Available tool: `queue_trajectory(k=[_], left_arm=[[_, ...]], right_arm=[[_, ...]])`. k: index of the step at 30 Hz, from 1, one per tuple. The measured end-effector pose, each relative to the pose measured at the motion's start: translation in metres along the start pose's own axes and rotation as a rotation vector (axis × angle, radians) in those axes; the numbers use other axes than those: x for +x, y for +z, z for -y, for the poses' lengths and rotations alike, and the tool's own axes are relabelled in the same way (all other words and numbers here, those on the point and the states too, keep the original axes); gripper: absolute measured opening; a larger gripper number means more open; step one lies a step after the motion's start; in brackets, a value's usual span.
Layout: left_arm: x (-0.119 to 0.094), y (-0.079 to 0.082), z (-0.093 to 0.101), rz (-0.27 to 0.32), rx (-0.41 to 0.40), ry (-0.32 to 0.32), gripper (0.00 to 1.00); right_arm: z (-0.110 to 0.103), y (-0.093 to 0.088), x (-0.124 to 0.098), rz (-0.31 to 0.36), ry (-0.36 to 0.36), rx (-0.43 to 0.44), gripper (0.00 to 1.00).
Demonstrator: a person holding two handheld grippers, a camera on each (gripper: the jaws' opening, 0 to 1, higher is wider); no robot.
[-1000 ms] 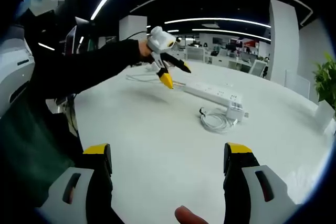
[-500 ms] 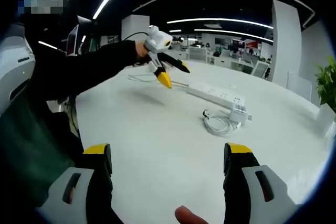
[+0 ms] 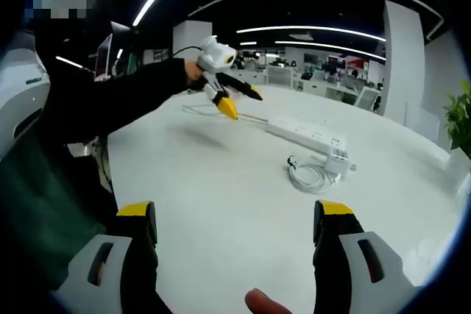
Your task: Straighten the power strip on the desk, plug the charger into it
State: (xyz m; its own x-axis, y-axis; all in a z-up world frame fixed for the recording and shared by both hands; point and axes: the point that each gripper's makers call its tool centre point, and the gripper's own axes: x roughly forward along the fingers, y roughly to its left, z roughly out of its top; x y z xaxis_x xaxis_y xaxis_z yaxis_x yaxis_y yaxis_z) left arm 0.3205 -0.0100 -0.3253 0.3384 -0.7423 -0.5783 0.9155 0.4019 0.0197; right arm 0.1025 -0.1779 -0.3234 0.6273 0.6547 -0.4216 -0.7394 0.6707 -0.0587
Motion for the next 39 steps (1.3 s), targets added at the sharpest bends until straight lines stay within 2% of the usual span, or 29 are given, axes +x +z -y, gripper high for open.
queue_trajectory(k=[7, 26, 36, 39], left_arm=[[-0.005, -0.005, 0.005, 0.014, -0.014, -0.005, 0.99], [-0.035, -0.018, 0.002, 0.067, -0.053, 0.030, 0.99], [-0.049, -0.027, 0.006, 0.074, -0.046, 0.066, 0.99], [-0.052, -0.032, 0.005, 0.058, -0.049, 0.085, 0.99]], right_arm=[[0.000, 0.001, 0.002, 0.000, 0.006, -0.002, 0.88], [0.000, 0.000, 0.005, -0.004, 0.015, -0.002, 0.88], [-0.001, -0.001, 0.008, -0.007, 0.022, -0.002, 0.88], [-0.001, -0.001, 0.008, -0.006, 0.023, -0.004, 0.88]])
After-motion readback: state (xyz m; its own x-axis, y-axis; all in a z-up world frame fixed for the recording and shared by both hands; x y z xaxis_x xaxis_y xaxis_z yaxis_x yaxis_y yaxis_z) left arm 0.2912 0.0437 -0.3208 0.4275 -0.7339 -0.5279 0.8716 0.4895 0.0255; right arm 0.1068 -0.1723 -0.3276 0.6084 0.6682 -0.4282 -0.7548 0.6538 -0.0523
